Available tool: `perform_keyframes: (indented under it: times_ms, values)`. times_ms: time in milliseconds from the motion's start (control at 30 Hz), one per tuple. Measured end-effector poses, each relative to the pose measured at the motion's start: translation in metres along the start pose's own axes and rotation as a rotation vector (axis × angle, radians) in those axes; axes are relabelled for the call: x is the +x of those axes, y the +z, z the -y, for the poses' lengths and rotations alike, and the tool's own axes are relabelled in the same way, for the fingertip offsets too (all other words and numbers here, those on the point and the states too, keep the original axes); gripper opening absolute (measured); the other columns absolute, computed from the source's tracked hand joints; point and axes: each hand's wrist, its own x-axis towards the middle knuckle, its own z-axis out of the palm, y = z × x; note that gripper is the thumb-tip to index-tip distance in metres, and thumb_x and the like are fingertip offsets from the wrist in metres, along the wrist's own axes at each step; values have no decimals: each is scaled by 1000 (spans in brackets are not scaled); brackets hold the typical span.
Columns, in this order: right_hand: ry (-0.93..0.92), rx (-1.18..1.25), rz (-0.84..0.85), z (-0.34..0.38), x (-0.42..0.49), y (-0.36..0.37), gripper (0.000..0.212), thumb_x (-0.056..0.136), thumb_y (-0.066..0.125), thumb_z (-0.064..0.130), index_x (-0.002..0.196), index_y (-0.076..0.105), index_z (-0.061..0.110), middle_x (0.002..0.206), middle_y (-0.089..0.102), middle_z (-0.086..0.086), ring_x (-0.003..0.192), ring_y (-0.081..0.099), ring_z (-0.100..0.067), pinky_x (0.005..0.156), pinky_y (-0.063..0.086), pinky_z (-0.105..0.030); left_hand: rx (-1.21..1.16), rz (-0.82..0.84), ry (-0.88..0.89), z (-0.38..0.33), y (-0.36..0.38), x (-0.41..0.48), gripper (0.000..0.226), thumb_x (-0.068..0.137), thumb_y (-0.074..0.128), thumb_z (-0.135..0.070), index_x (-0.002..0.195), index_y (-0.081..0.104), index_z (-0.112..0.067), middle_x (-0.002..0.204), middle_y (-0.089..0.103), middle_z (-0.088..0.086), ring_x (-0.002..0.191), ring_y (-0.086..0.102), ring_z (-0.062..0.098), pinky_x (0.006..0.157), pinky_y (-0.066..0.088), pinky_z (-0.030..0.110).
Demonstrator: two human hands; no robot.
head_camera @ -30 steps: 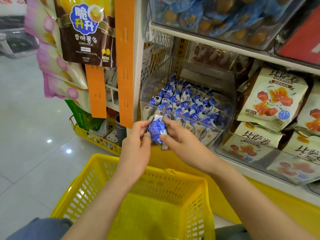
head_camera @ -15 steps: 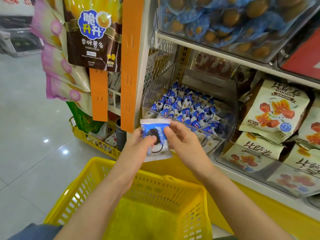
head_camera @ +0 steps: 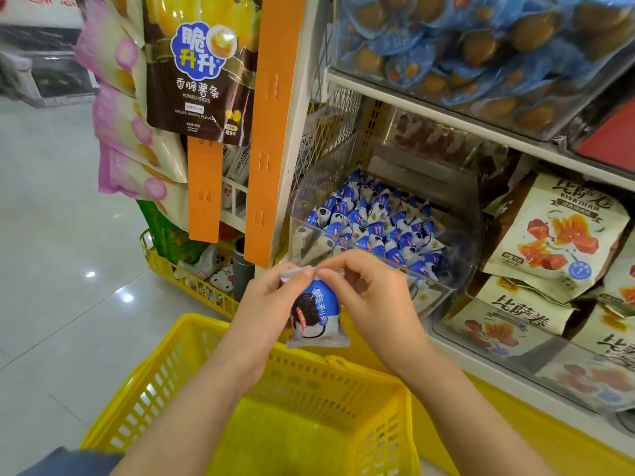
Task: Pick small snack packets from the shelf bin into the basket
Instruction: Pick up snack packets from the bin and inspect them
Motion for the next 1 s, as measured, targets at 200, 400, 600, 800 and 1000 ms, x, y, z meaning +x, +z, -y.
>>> perform_keyframes:
  times_ms: [200, 400, 600, 800, 1000]
  values:
    - [-84, -41, -125, 1, 2, 3, 7, 88, 60, 20, 85, 65, 23, 74, 60, 15, 69, 57, -2, 62, 47, -16, -55, 49, -43, 2, -3, 2, 37, 68, 59, -51, 97, 68, -29, 91, 74, -3, 88, 69, 11, 78, 50, 31]
    - [260, 373, -95, -1, 18, -1, 11, 90, 56, 18, 86, 66, 15, 75, 68, -1, 67, 66, -11, 56, 53, -19, 19, 63, -90, 3, -12, 5, 31, 76, 63, -45, 104, 64, -31, 94, 73, -13, 88, 68, 2, 78, 47, 25]
    - [295, 40, -152, -34, 59, -21, 11, 93, 52, 26, 93, 62, 22, 80, 66, 9, 80, 64, -6, 73, 52, -19, -53, -119, -118, 12, -31, 13, 15, 86, 60, -29, 101, 63, -25, 87, 74, -8, 83, 70, 7, 70, 49, 23]
    - [342, -334, 97, -62, 106, -13, 16, 91, 59, 22, 105, 63, 17, 95, 62, 3, 81, 54, -5, 72, 41, -16, -123, -144, -135, 16, -39, 14, 11, 87, 60, -26, 98, 61, -26, 78, 73, -10, 69, 67, -2, 48, 46, 9]
    - [439, -589, 340, -61, 131, -4, 22, 89, 62, 17, 95, 67, -4, 94, 68, -15, 80, 59, -17, 73, 41, -26, -144, -130, -148, 16, -36, 15, 9, 88, 59, -23, 97, 59, -24, 81, 69, -10, 62, 64, -7, 44, 43, 6]
